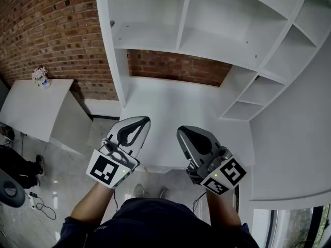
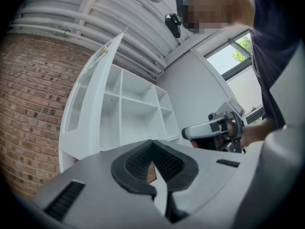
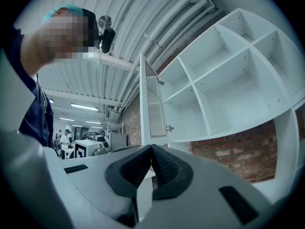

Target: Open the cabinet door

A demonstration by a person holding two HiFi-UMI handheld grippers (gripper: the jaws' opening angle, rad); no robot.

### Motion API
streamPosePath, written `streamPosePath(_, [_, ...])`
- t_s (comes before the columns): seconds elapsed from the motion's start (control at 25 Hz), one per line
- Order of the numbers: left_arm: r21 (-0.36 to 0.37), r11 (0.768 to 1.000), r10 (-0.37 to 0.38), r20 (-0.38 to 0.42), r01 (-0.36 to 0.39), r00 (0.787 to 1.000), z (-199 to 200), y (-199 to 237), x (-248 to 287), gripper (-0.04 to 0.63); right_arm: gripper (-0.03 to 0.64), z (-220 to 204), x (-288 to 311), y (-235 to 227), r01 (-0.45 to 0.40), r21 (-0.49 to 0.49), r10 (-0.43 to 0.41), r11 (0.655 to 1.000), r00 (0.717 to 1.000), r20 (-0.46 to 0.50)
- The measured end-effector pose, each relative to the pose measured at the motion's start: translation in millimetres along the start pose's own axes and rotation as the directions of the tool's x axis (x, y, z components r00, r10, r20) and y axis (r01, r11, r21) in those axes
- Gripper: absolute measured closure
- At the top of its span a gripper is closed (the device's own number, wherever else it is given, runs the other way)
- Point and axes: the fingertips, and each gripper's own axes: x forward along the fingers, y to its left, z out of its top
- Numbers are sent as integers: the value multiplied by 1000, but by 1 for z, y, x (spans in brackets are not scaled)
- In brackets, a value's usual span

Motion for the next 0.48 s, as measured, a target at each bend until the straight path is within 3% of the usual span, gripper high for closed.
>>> streamPosePath(0.48, [-7, 1000, -7, -6, 7, 1000, -5, -1, 9, 589, 592, -2, 0, -4, 4, -4, -4, 1000, 1000, 1])
